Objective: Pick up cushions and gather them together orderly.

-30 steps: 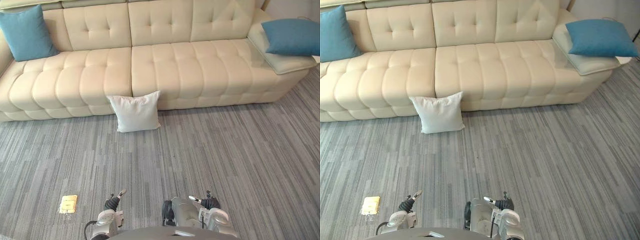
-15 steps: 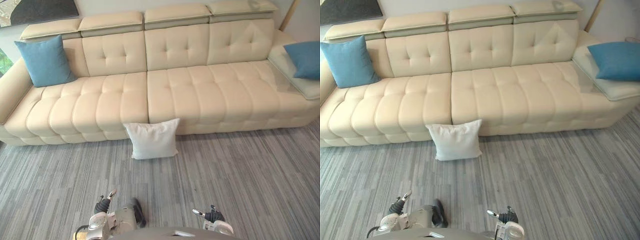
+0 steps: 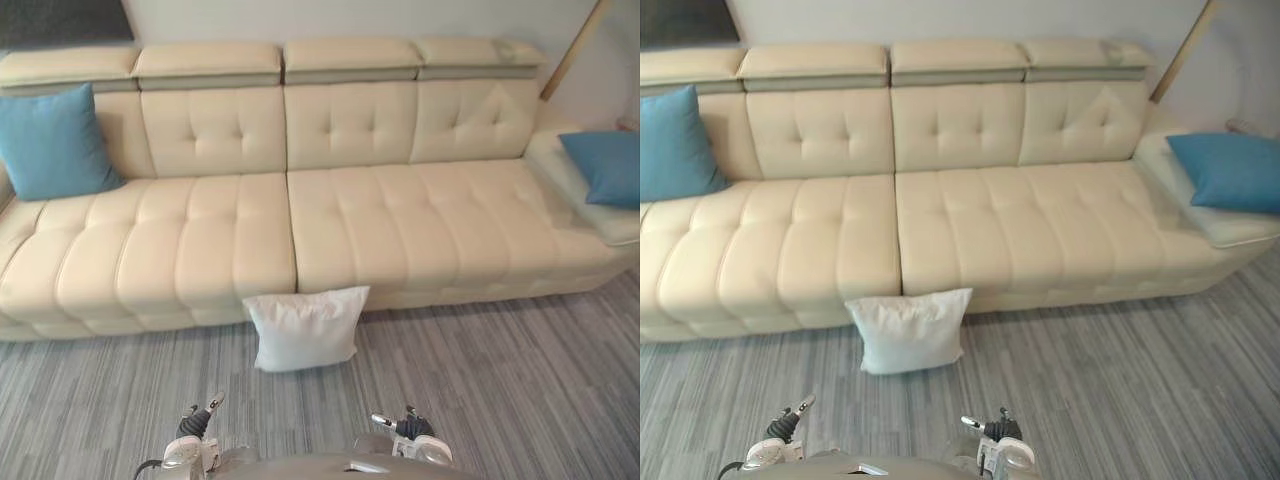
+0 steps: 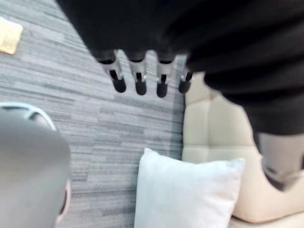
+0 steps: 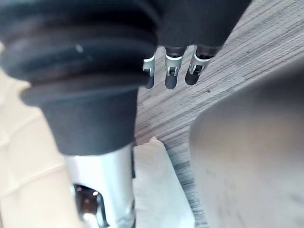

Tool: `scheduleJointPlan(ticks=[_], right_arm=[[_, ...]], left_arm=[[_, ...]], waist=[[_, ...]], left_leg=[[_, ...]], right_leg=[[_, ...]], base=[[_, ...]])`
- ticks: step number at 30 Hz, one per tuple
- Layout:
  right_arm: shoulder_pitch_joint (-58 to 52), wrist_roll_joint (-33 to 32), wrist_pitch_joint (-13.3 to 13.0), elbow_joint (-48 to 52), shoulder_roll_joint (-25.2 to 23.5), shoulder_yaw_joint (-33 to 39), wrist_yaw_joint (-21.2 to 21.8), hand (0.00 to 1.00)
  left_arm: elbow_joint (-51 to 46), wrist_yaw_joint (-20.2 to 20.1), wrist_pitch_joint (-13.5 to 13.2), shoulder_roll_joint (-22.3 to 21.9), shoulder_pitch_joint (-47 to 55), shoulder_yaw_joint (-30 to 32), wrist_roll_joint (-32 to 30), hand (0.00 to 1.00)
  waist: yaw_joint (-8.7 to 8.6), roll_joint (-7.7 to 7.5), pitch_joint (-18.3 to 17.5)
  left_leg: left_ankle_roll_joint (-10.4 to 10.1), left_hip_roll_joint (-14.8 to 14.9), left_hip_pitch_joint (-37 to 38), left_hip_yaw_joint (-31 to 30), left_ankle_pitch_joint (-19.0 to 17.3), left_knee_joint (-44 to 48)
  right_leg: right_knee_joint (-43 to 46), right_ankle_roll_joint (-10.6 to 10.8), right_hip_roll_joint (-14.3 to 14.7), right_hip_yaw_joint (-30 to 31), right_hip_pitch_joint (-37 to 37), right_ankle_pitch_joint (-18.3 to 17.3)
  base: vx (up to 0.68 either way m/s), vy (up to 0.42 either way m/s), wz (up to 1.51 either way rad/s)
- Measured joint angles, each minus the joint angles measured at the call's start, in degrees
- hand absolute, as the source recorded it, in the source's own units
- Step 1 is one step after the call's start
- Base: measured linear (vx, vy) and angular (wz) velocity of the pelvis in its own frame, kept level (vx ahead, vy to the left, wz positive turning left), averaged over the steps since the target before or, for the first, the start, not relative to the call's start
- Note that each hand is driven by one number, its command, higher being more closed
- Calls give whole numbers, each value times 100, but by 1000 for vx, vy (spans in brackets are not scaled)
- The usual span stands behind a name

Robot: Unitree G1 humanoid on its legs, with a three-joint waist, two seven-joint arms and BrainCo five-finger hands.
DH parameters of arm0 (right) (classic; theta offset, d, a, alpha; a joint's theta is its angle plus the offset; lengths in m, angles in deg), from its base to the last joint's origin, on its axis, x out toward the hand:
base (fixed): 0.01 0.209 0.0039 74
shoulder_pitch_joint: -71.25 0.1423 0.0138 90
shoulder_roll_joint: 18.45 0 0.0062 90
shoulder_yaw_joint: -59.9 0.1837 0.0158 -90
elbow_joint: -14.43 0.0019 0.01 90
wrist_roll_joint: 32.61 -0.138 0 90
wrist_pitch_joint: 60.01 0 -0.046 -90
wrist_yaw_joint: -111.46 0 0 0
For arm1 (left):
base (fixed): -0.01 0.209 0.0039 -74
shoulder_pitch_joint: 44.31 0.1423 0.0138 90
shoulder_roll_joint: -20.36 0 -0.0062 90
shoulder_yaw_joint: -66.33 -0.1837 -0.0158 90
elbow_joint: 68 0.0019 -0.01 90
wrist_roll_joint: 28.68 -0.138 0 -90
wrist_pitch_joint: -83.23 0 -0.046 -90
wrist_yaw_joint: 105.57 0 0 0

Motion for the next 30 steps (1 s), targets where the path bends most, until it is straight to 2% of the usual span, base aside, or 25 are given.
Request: scheduleJointPlan(ticks=[1, 2, 3, 4, 5, 6, 7, 8, 9, 11, 12, 13, 14, 16, 18, 19, 21, 22, 23, 24, 25, 26, 27, 29, 30], right_arm=[[-12, 1, -10, 66, -7, -17, 1, 0], [-17, 1, -12, 169, -6, -15, -1, 0], [-28, 0, -6, 170, -2, -20, -2, 0], [-43, 0, 0, 169, -8, -53, -3, 0], [-68, -61, -11, 191, -54, -29, 21, 0], [-16, 8, -21, 217, 68, -54, 23, 0], [-9, 3, -22, 229, 181, -41, 22, 0], [-6, -1, -23, 232, 194, -28, 22, 0], [6, 1, -24, 225, 193, -27, 4, 0], [5, 1, -13, 189, 192, -54, -18, 0], [4, 4, 2, 169, 190, -66, -21, 0], [2, 4, 16, 175, 190, -84, -31, 0], [-5, 4, 22, 174, 210, -153, -44, 0], [-16, -3, 20, 171, 216, -189, -62, 0], [-46, -2, 31, 164, 214, -179, -69, 0], [-55, -4, 29, 167, 212, -178, -70, 0], [-63, -7, 26, 189, 206, -179, -73, 0], [-62, -2, 26, 185, 191, -181, -74, 0], [-90, -3, 29, 189, 145, -184, -87, 0], [-101, 0, 33, 181, 116, -180, -102, 0], [-117, 0, 33, 170, 106, -181, -114, 0], [-119, 1, 32, 172, 77, -172, -125, 0], [-136, 2, 30, 165, 35, -174, -129, 0], [-137, 5, 27, 166, 29, -173, -129, 0], [-140, 5, 29, 163, 32, -170, -129, 0]], left_arm=[[3, 0, 2, 1, 4, 2, 0, 0], [-1, 3, 6, -47, 1, 46, 0, 0], [-14, 0, 7, -91, 5, 123, -9, 0], [-14, -3, 6, -96, 7, 163, -48, 0], [14, -7, 1, -100, -5, 253, -63, 0], [33, -9, 28, -217, -11, 250, -80, 0], [-4, -10, 23, -421, -12, 260, -101, 0], [-32, -9, 19, -461, -11, 280, -124, 0], [-35, -17, -13, -484, -34, 280, -232, 0], [-36, -17, -9, -480, -74, 294, -270, 0], [-76, -16, -17, -462, -99, 338, -271, 0], [-140, -14, -16, -455, -121, 433, -271, 0], [-199, -13, -17, -422, -94, 458, -271, 0], [-244, -15, -17, -426, -21, 461, -265, 0], [-254, -13, -19, -424, -23, 462, -265, 0], [-252, -13, -21, -424, -22, 462, -267, 0], [-248, -12, -22, -429, -30, 463, -271, 0], [-239, -12, -21, -412, -41, 471, -273, 0], [-242, -3, -21, -347, -56, 470, -279, 0], [-245, -5, -23, -313, -74, 462, -280, 0], [-245, -5, -23, -294, -74, 466, -283, 0], [-233, -6, -17, -280, -82, 464, -297, 0], [-221, -8, -18, -283, -66, 458, -320, 0], [-210, -14, -18, -302, -58, 449, -333, 0], [-182, -15, -18, -309, -57, 447, -335, 0]], waist=[[-17, -4, 2], [-31, -3, 22], [-47, -7, 20], [-53, -30, 21], [-53, -102, 63], [-5, 111, 127], [39, 343, 130], [48, 372, 135], [21, 389, 133], [2, 360, 171], [2, 339, 205], [39, 326, 209], [55, 325, 215], [51, 327, 229], [90, 325, 233], [99, 324, 232], [86, 333, 231], [107, 319, 215], [123, 256, 192], [117, 114, 143], [140, 157, 168], [136, 96, 155], [132, 130, 175], [120, 99, 160], [112, 139, 144]], left_leg=[[-65, 52, 77, 0, -37, -16], [-141, 142, 260, -9, -65, -61], [-316, 172, 430, -67, -91, -129], [-391, 161, 480, -122, -126, -125], [-521, 86, 596, -294, -182, -113], [-565, 248, 653, -490, -187, -141], [-488, 346, 562, -701, -100, -133], [-481, 352, 536, -765, -52, -141], [-535, 403, 473, -876, 143, -95], [-646, 530, 373, -962, 250, 245], [-719, 659, 174, -954, 298, 766], [-780, 861, -209, -952, 466, 1665], [-760, 1054, -583, -941, 552, 2420], [-642, 1216, -952, -883, 410, 2937], [-573, 1346, -1034, -629, 235, 2614], [-563, 1346, -1035, -613, 229, 2428], [-507, 1257, -1024, -633, 376, 1254], [-721, 1120, -973, -757, 365, 904], [-658, 871, -910, -748, 406, 688], [-633, 761, -900, -746, 420, 627], [-615, 693, -891, -737, 430, 573], [-585, 637, -809, -707, 448, 501], [-509, 532, -610, -625, 495, 327], [-505, 471, -429, -579, 497, 184], [-504, 447, -362, -526, 497, 98]], right_leg=[[-210, -3, 65, -120, -163, -119], [-890, -127, 192, -420, -374, -325], [-1925, -225, 317, -650, -392, -252], [-2447, -283, 362, -686, -342, -42], [-2920, -553, 406, -685, -215, 339], [-2987, -654, 531, -817, -121, 363], [-3182, -691, 638, -910, -27, 278], [-3207, -708, 638, -951, -12, 244], [-3258, -730, 631, -1096, 78, 122], [-3370, -724, 632, -1231, 292, 8], [-3453, -716, 624, -1312, 444, -36], [-3569, -702, 630, -1373, 601, -70], [-3641, -713, 636, -1374, 696, -108], [-3751, -736, 639, -1343, 853, -173], [-3877, -668, 616, -1228, 1085, -165], [-3878, -637, 601, -1194, 1110, -161], [-3791, -393, 542, -1071, 1127, -162], [-3675, -296, 497, -964, 1054, -210], [-3728, -170, 367, -868, 992, -187], [-3903, -108, 302, -835, 1002, -105], [-4035, -75, 265, -831, 1067, -40], [-4169, -58, 236, -825, 1190, 35], [-4367, -24, 196, -763, 1355, 110], [-4479, 13, 180, -691, 1484, 148], [-4527, 32, 178, -649, 1494, 166]], base=[[245, -153, -4], [341, -221, 12], [316, -221, 20], [376, -239, 33], [329, -183, 20], [448, -211, 21], [330, -137, 7], [391, -201, 35], [246, -147, 50], [180, -122, 55], [122, -100, 41], [124, -93, 29], [94, -39, 8], [126, 44, -10], [160, 139, -29], [132, 166, -38], [121, 199, -28], [146, 265, -10], [148, 287, -2], [132, 264, 4], [152, 228, 3], [130, 181, -6], [136, 160, -12], [67, 86, -17], [72, 64, -19]])
